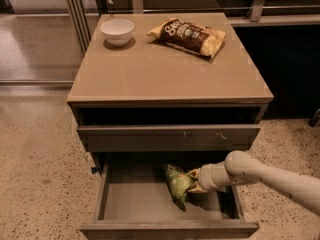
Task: Place green jalapeno chip bag into middle drawer
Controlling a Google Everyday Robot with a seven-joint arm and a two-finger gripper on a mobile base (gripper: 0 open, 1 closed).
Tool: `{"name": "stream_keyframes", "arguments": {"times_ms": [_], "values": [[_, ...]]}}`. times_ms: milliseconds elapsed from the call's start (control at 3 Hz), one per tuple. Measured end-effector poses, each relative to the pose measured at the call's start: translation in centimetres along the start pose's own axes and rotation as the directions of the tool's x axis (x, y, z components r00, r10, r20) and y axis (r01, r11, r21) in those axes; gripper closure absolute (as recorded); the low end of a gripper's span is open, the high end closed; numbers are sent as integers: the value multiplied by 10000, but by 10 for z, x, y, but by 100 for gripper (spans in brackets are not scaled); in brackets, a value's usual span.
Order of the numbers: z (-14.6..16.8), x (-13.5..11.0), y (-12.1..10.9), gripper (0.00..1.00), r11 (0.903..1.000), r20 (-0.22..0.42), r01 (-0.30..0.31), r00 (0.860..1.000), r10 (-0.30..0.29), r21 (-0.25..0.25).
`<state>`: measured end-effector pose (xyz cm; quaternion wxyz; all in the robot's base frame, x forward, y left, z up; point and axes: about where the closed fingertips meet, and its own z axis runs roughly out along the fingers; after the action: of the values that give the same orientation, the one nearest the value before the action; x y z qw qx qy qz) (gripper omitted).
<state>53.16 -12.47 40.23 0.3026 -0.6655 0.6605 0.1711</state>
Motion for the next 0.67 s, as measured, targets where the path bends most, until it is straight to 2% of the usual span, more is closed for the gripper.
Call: {"name": "stream_keyframes", "arguments": {"times_ms": [333,667], "values": [[1,1,-2,81,10000,19,-21,10000,21,27],[1,1,-2,58,10000,20,-21,10000,21,26]]}}
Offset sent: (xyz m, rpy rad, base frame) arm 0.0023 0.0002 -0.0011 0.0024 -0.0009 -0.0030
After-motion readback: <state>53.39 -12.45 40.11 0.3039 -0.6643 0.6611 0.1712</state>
